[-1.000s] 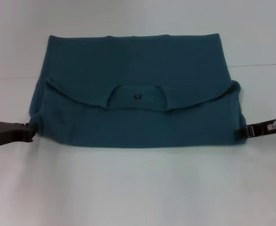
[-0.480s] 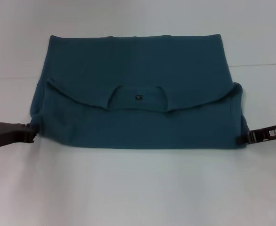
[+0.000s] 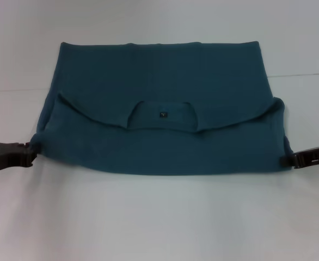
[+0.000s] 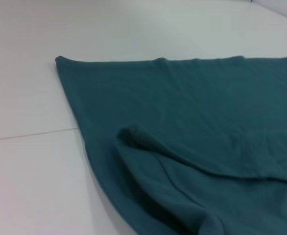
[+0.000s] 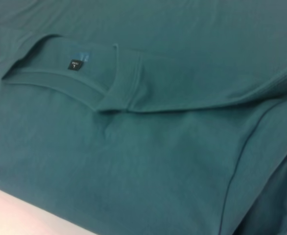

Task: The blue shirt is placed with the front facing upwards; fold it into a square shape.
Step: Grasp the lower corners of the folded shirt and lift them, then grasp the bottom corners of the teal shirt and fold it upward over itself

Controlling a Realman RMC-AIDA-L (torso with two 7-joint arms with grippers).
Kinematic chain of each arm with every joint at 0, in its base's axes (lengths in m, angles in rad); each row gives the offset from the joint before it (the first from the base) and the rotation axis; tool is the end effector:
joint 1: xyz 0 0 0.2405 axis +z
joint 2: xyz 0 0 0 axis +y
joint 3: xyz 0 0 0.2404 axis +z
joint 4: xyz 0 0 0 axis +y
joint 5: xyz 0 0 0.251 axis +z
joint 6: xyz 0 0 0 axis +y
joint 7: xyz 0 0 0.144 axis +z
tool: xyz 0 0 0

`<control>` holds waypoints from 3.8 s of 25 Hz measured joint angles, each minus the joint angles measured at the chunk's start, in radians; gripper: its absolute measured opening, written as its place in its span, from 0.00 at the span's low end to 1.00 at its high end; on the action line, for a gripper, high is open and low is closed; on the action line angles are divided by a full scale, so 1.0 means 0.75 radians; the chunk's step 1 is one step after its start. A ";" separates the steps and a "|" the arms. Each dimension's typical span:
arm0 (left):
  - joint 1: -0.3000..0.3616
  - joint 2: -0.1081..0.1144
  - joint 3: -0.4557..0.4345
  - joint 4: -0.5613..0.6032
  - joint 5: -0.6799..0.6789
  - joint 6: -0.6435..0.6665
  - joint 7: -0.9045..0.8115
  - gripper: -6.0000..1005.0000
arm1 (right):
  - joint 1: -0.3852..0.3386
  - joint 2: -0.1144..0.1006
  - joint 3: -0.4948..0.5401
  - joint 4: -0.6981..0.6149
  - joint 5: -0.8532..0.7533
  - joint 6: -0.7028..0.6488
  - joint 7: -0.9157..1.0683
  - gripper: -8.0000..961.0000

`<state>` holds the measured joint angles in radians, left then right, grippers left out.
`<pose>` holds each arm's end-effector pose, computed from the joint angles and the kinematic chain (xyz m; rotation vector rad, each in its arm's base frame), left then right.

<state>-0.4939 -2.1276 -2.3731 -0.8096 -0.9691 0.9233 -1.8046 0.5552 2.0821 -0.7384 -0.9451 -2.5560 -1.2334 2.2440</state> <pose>-0.3272 0.4112 0.0315 -2.1406 -1.0123 -0.2661 0.3172 0.4013 0.0616 -2.1916 1.3277 0.0125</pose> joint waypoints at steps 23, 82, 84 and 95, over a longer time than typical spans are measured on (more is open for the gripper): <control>0.214 0.004 -0.023 -0.084 -0.110 0.212 0.099 0.08 | -0.063 0.010 -0.018 -0.004 0.117 -0.127 -0.163 0.04; 0.448 -0.003 -0.494 0.070 -0.121 0.868 0.507 0.08 | -0.459 -0.001 0.369 -0.018 0.479 -0.660 -0.712 0.05; 0.447 -0.001 -0.499 0.070 -0.122 0.892 0.507 0.08 | -0.468 -0.001 0.379 -0.019 0.479 -0.667 -0.725 0.04; 0.467 0.006 -0.554 0.071 -0.126 0.985 0.509 0.08 | -0.493 -0.006 0.458 -0.021 0.480 -0.708 -0.759 0.04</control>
<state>-0.1438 -2.1228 -2.7890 -0.7564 -1.0638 1.6617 -1.4230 0.1858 2.0777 -0.3945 -0.9606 -2.1960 -1.7645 1.6748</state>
